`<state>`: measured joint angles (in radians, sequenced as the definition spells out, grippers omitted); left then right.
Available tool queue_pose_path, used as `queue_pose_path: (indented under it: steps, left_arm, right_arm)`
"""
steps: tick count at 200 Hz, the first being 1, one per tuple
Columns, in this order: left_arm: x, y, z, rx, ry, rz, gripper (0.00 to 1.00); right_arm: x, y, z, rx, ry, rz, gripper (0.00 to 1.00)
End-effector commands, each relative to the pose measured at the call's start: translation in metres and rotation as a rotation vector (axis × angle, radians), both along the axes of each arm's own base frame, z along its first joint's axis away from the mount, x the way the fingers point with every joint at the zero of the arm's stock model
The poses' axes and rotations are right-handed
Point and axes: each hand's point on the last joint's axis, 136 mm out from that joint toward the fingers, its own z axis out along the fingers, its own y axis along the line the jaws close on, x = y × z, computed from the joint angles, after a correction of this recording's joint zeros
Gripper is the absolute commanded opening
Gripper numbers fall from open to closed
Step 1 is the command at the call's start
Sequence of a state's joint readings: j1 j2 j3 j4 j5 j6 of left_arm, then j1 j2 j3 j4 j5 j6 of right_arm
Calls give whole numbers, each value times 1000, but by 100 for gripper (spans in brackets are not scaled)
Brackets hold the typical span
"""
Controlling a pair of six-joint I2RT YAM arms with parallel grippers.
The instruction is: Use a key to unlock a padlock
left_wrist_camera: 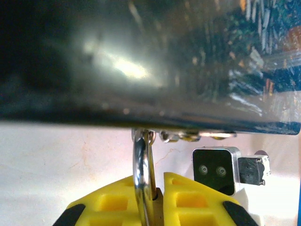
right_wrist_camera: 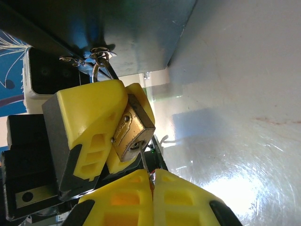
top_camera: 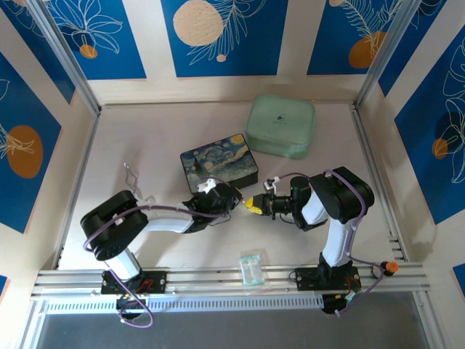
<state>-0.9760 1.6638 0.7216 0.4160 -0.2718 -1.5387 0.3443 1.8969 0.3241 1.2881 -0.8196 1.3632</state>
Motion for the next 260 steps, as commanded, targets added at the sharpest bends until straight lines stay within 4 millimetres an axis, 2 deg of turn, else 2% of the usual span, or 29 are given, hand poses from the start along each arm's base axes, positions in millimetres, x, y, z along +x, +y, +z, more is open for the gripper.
queue_pose_path:
  steps: [1,57,77,105,124,155,186,238,260]
  left_arm:
    - [-2,-40,59,-175,-50,-109,0]
    - [-3,-40,57,-155,-60,-131,0]
    - [-4,-37,57,-174,-59,-122,0]
    - [-5,-41,64,-190,-68,-142,0]
    - [-6,-42,66,-209,-68,-146,0]
    - [-8,-40,68,-236,-73,-146,0]
    - [-11,-43,76,-261,-91,-172,0]
    - [-12,-45,82,-289,-107,-181,0]
    - [-12,-47,83,-297,-113,-186,0]
  right_arm:
    - [3,4,4,4,-51,-30,0]
    - [7,10,27,27,-75,-91,0]
    - [15,14,36,57,-35,-115,0]
    - [19,28,43,94,47,-78,0]
    - [23,26,46,101,42,-86,0]
    - [28,18,34,99,109,-63,0]
    - [33,13,30,106,121,-19,0]
    - [25,-5,0,88,184,23,0]
    - [25,-3,-1,88,174,34,0]
